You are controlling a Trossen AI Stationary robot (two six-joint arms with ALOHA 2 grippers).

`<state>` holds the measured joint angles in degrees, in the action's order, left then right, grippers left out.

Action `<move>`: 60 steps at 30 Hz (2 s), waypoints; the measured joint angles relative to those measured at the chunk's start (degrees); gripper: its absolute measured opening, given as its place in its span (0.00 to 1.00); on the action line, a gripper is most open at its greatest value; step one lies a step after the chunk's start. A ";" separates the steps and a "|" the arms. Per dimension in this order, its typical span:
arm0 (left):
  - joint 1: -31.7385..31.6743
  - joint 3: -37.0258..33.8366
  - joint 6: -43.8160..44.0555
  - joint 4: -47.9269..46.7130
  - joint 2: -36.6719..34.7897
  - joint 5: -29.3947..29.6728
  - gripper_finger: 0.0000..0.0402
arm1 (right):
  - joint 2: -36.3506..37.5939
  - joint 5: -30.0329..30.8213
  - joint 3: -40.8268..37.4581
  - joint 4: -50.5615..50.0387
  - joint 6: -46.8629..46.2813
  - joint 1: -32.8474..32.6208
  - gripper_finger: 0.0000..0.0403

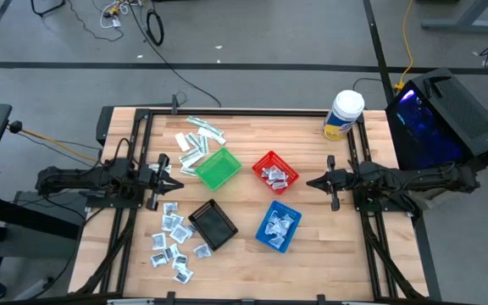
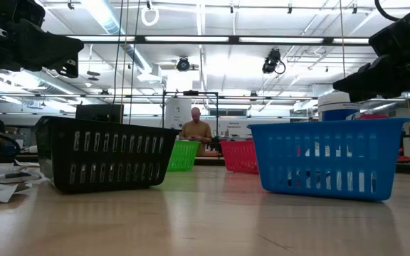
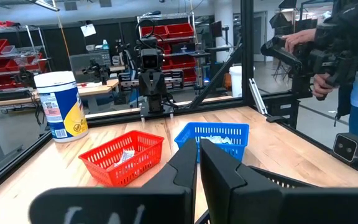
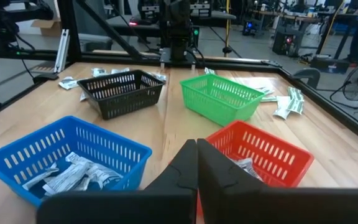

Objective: Pick & Place First Aid Supplies
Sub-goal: Put the black towelette pack into the black bin

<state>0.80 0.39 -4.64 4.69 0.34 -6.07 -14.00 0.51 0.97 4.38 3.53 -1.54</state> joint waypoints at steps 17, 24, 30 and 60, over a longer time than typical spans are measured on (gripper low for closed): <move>0.00 -0.01 0.00 0.00 0.00 0.00 0.06 | 9.85 -0.39 -0.04 -4.15 0.00 0.00 0.00; 0.02 0.02 0.00 0.00 0.00 0.00 0.06 | 12.59 -0.59 -0.04 -4.13 0.00 0.01 0.01; 0.01 0.00 0.00 0.00 0.02 0.00 0.06 | 14.05 -0.58 -0.02 -3.99 -0.02 0.02 0.03; -0.01 0.02 0.00 0.00 0.01 0.00 0.06 | 13.68 -0.35 -0.02 -4.09 -3.05 0.01 0.03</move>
<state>0.80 0.40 -4.64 4.69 0.34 -6.07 -0.32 0.16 0.95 0.29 0.48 -1.53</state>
